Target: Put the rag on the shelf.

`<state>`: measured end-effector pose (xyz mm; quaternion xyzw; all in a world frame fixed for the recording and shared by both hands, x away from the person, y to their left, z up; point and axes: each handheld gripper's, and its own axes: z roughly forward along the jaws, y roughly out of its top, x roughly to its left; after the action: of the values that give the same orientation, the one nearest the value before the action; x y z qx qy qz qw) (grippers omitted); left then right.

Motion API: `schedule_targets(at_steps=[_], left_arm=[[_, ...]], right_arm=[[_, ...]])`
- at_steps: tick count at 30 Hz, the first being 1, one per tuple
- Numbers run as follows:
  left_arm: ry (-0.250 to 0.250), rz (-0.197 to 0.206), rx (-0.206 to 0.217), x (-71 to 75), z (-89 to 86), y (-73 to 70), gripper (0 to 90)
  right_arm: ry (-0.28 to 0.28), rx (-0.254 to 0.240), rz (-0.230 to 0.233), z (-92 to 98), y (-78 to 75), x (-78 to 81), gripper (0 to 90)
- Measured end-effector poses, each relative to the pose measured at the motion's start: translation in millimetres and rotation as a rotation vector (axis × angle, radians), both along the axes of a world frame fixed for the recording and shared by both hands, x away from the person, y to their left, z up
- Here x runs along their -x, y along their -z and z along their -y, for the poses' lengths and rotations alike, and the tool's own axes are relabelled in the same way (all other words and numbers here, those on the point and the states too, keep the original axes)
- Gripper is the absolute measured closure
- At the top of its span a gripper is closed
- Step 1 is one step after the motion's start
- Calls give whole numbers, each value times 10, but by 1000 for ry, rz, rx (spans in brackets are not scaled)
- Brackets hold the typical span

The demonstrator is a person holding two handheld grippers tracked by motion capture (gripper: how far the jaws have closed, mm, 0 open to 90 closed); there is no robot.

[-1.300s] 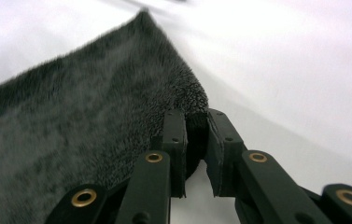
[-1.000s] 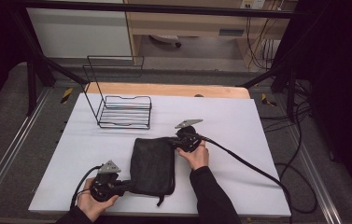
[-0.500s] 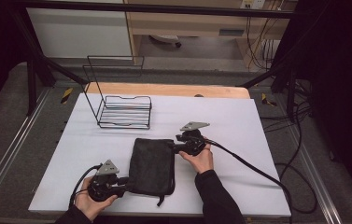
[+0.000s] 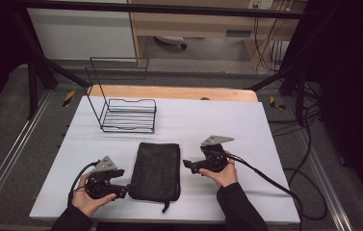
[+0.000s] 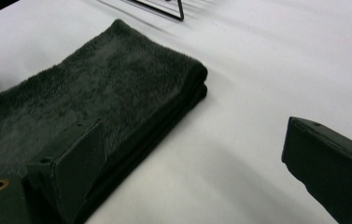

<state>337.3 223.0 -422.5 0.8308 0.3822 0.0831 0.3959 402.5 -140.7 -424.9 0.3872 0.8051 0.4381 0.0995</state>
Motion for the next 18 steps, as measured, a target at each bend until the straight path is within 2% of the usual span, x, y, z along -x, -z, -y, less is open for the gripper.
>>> schedule_targets(at_steps=[7,14,18], left_arm=[[-14,14,-11,-206,14,-52,93],[-46,33,-50,-460,103,-143,78],[-57,42,-53,-592,160,-194,79]], right_arm=[[23,-22,-8,223,81,161,42],[39,-34,-4,298,130,235,29],[46,-43,12,322,130,271,25]])
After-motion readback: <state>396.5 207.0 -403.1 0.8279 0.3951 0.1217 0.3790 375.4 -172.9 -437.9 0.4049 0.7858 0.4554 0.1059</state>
